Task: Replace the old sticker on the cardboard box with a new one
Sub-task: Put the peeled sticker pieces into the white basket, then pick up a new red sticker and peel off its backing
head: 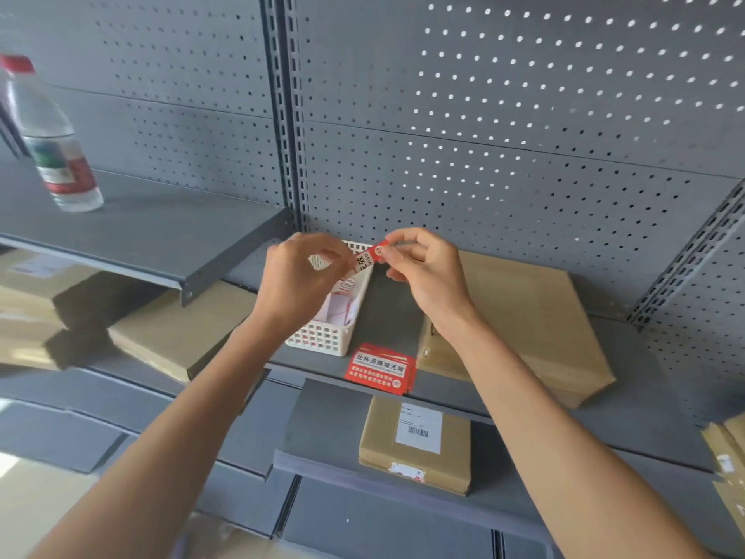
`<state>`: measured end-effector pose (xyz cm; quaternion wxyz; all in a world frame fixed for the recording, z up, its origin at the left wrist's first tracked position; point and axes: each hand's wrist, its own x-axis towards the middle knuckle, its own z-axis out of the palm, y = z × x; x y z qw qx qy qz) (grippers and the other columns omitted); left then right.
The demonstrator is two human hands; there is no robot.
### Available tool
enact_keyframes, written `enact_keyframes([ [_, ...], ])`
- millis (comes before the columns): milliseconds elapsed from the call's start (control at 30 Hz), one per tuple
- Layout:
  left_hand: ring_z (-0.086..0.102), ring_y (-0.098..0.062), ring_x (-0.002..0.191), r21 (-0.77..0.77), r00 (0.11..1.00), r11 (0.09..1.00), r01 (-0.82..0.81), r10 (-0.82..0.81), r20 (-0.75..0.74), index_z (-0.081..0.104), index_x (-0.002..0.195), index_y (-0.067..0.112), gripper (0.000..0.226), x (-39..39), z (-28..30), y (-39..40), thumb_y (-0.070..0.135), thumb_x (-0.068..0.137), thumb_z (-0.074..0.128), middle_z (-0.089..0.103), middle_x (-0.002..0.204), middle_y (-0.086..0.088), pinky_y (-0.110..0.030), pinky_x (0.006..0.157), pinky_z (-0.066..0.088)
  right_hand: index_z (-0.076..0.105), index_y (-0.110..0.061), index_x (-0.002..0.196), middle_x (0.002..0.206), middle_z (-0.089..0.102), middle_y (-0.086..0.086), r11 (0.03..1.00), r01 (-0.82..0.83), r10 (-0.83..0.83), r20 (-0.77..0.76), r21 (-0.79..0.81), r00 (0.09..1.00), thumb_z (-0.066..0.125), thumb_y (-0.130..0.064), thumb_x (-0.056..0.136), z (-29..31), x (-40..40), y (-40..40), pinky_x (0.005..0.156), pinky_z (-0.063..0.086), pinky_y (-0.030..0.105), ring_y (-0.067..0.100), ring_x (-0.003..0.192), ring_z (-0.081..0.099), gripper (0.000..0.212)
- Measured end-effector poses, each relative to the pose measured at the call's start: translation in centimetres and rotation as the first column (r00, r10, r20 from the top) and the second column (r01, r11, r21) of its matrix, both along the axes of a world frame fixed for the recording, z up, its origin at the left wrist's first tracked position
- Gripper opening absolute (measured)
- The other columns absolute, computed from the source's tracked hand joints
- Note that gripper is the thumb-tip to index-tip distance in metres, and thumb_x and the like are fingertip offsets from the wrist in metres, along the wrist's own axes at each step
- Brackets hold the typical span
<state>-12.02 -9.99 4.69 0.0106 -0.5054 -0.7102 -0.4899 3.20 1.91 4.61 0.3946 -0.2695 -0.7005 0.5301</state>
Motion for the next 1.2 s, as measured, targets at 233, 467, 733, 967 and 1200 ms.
enact_keyframes([
  [233, 0.063, 0.007, 0.085, -0.072, 0.997, 0.995, -0.073, 0.072, -0.019, 0.078, 0.084, 0.025, 0.007, -4.1, -1.3, -0.7, 0.020, 0.088, 0.075, 0.069, 0.083, 0.021, -0.017, 0.078, 0.046, 0.074, -0.009, 0.093, 0.090, 0.077, 0.004, 0.986, 0.066, -0.083, 0.114, 0.152, 0.990, 0.074, -0.011, 0.091, -1.3, -5.6, 0.0, 0.073, 0.051, 0.015, 0.009, 0.080, 0.068, 0.003],
  [467, 0.066, -0.013, 0.092, -0.165, 0.992, 0.979, -0.119, 0.111, -0.055, 0.080, 0.089, 0.025, 0.008, -5.8, -3.5, -0.3, 0.023, 0.091, 0.073, 0.078, 0.100, 0.006, -0.038, 0.086, 0.055, 0.076, -0.016, 0.088, 0.086, 0.074, -0.006, 0.976, 0.054, -0.113, 0.280, 0.209, 0.953, 0.070, -0.016, 0.092, -3.2, -7.6, 0.6, 0.069, 0.050, 0.019, 0.006, 0.080, 0.067, 0.007],
  [733, 0.055, -0.020, 0.097, -0.249, 0.974, 0.957, -0.149, 0.098, -0.204, 0.078, 0.086, 0.027, 0.001, -5.8, -4.7, 0.8, 0.027, 0.087, 0.078, 0.076, 0.101, 0.003, -0.045, 0.086, 0.050, 0.077, -0.016, 0.101, 0.111, 0.075, -0.002, 0.985, 0.005, -0.074, 0.401, 0.170, 0.913, 0.079, -0.016, 0.086, -4.7, -7.4, 1.9, 0.091, 0.049, 0.026, 0.011, 0.105, 0.065, 0.016],
  [967, 0.057, -0.018, 0.100, -0.223, 0.986, 0.970, -0.093, 0.058, -0.158, 0.078, 0.090, 0.026, 0.011, -5.1, -4.8, 1.8, 0.037, 0.090, 0.073, 0.075, 0.103, 0.007, -0.041, 0.086, 0.049, 0.075, -0.017, 0.116, 0.121, 0.073, -0.005, 0.974, 0.006, -0.100, 0.404, 0.228, 0.909, 0.072, -0.018, 0.092, -3.8, -5.4, 2.0, 0.092, 0.043, 0.020, 0.008, 0.113, 0.063, 0.024],
  [1200, 0.059, -0.020, 0.104, -0.195, 0.989, 0.981, 0.006, -0.035, -0.143, 0.079, 0.095, 0.022, 0.013, -3.8, -5.2, 2.3, 0.032, 0.091, 0.071, 0.076, 0.107, 0.005, -0.041, 0.087, 0.051, 0.078, -0.022, 0.110, 0.115, 0.076, -0.007, 0.832, -0.120, -0.214, 0.513, 0.542, 0.831, 0.069, -0.025, 0.095, -4.9, -1.5, -0.8, 0.091, 0.042, 0.032, 0.016, 0.111, 0.056, 0.017],
])
